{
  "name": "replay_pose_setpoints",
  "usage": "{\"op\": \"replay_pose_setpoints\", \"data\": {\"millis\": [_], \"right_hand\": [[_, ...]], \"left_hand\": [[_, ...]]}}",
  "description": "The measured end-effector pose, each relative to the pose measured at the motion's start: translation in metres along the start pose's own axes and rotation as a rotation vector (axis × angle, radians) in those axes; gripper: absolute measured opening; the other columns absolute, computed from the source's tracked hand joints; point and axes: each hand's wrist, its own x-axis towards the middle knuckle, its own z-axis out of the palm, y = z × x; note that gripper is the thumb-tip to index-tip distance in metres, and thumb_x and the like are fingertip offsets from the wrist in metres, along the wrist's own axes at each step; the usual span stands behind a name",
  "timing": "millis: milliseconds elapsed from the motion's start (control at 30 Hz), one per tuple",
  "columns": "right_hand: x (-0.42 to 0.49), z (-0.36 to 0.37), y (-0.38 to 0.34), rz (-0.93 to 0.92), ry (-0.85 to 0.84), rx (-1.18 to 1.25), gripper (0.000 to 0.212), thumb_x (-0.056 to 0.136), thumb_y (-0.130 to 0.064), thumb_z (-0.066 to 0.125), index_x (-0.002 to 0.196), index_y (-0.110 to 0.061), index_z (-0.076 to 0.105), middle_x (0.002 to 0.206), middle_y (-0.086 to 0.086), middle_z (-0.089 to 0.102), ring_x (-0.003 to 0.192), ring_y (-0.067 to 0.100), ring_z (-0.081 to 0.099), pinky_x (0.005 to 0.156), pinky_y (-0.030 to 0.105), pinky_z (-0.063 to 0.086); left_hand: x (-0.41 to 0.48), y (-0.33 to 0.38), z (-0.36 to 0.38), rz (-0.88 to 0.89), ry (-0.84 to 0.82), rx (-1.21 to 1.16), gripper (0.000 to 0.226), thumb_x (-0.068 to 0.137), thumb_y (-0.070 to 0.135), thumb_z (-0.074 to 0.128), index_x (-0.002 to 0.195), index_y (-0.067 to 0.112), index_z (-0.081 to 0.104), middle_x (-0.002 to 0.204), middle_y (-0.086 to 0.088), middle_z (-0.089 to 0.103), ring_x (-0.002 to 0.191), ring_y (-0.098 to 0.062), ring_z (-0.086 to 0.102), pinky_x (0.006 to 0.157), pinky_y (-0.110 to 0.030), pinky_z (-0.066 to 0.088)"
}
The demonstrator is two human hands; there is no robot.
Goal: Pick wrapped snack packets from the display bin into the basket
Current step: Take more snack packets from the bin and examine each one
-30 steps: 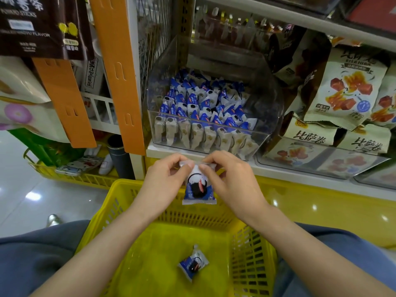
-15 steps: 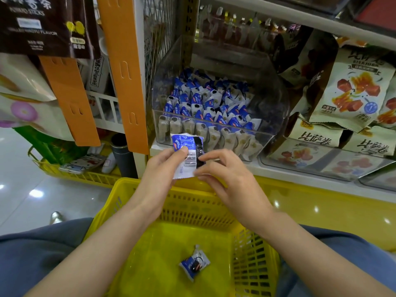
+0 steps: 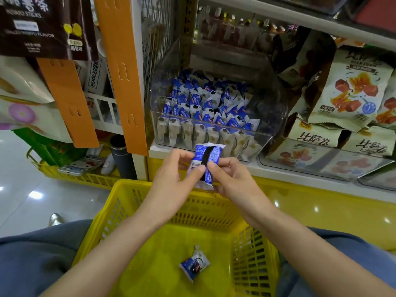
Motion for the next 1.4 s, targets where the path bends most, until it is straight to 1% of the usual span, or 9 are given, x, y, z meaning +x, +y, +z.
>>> {"op": "replay_pose_setpoints", "data": {"millis": [167, 300, 500, 600, 667, 800, 933, 1200, 1400], "right_hand": [[0.002, 0.001, 0.001, 0.004, 0.028, -0.057, 0.027, 0.089, -0.030, 0.057, 0.111, -0.017, 0.050, 0.114, 0.006, 0.062, 0.099, 0.012, 0.062, 0.062, 0.012, 0.049], [0.003, 0.000, 0.000, 0.033, -0.034, 0.003, 0.034, 0.089, -0.028, 0.057, 0.118, -0.013, 0.050, 0.106, 0.002, 0.064, 0.076, -0.004, 0.064, 0.057, 0.010, 0.048], [0.003, -0.003, -0.001, 0.005, -0.067, -0.039, 0.035, 0.086, -0.032, 0.060, 0.118, -0.019, 0.050, 0.118, -0.002, 0.062, 0.100, 0.006, 0.061, 0.068, 0.014, 0.049], [0.002, -0.003, -0.002, -0.026, -0.063, -0.007, 0.036, 0.086, -0.023, 0.062, 0.118, -0.013, 0.050, 0.117, 0.001, 0.062, 0.086, 0.000, 0.064, 0.068, 0.012, 0.051], [0.002, -0.002, -0.001, -0.054, -0.052, -0.013, 0.035, 0.086, -0.017, 0.063, 0.117, -0.011, 0.049, 0.116, 0.003, 0.061, 0.080, -0.001, 0.064, 0.066, 0.011, 0.051], [0.002, 0.004, 0.004, -0.124, -0.042, -0.131, 0.036, 0.085, -0.014, 0.063, 0.118, -0.012, 0.048, 0.117, 0.003, 0.060, 0.099, 0.015, 0.064, 0.078, 0.018, 0.053], [0.000, 0.008, 0.005, -0.205, -0.055, -0.265, 0.036, 0.084, -0.014, 0.065, 0.114, -0.021, 0.047, 0.106, -0.014, 0.057, 0.104, 0.013, 0.061, 0.092, 0.030, 0.051], [0.002, 0.007, 0.009, -0.256, -0.049, -0.333, 0.044, 0.081, -0.017, 0.070, 0.117, -0.024, 0.045, 0.106, -0.014, 0.057, 0.096, 0.011, 0.060, 0.083, 0.029, 0.053], [0.008, 0.006, 0.014, -0.368, 0.062, -0.519, 0.068, 0.072, -0.027, 0.077, 0.128, -0.024, 0.038, 0.103, -0.023, 0.046, 0.090, -0.015, 0.048, 0.077, -0.001, 0.038]], "left_hand": [[-0.001, -0.001, 0.003, -0.027, -0.079, -0.049, 0.028, 0.080, 0.020, 0.070, 0.095, 0.034, 0.051, 0.102, 0.013, 0.061, 0.091, -0.013, 0.062, 0.079, -0.028, 0.051], [-0.002, -0.001, 0.003, -0.069, -0.095, -0.119, 0.017, 0.087, 0.016, 0.061, 0.096, 0.029, 0.054, 0.102, 0.005, 0.064, 0.085, -0.019, 0.064, 0.082, -0.036, 0.053], [-0.003, 0.000, 0.001, -0.082, -0.099, -0.130, 0.017, 0.086, 0.024, 0.061, 0.101, 0.029, 0.055, 0.107, 0.007, 0.064, 0.095, -0.015, 0.064, 0.089, -0.044, 0.050], [-0.003, -0.002, 0.000, -0.068, -0.104, -0.102, 0.019, 0.089, 0.016, 0.057, 0.100, 0.031, 0.054, 0.109, 0.006, 0.064, 0.095, -0.016, 0.064, 0.087, -0.045, 0.052], [-0.003, -0.004, 0.000, -0.048, -0.099, -0.044, 0.025, 0.092, 0.008, 0.050, 0.100, 0.032, 0.051, 0.109, 0.006, 0.062, 0.093, -0.014, 0.064, 0.085, -0.043, 0.053], [-0.004, -0.010, 0.000, 0.030, -0.050, 0.213, 0.026, 0.094, 0.015, 0.047, 0.116, 0.029, 0.043, 0.110, 0.005, 0.062, 0.082, -0.005, 0.063, 0.074, -0.026, 0.054], [-0.006, -0.012, -0.003, 0.149, 0.000, 0.379, 0.026, 0.097, 0.023, 0.043, 0.122, 0.025, 0.047, 0.102, 0.005, 0.062, 0.084, -0.009, 0.060, 0.070, -0.024, 0.050], [0.001, -0.007, -0.005, 0.150, 0.027, 0.324, 0.017, 0.098, 0.018, 0.040, 0.094, 0.025, 0.055, 0.072, 0.015, 0.057, 0.068, 0.005, 0.056, 0.053, -0.006, 0.039], [0.007, -0.003, -0.004, -0.070, -0.012, -0.018, 0.027, 0.099, 0.026, 0.037, 0.096, 0.014, 0.061, 0.088, -0.009, 0.067, 0.083, -0.022, 0.066, 0.072, -0.042, 0.057]]}}
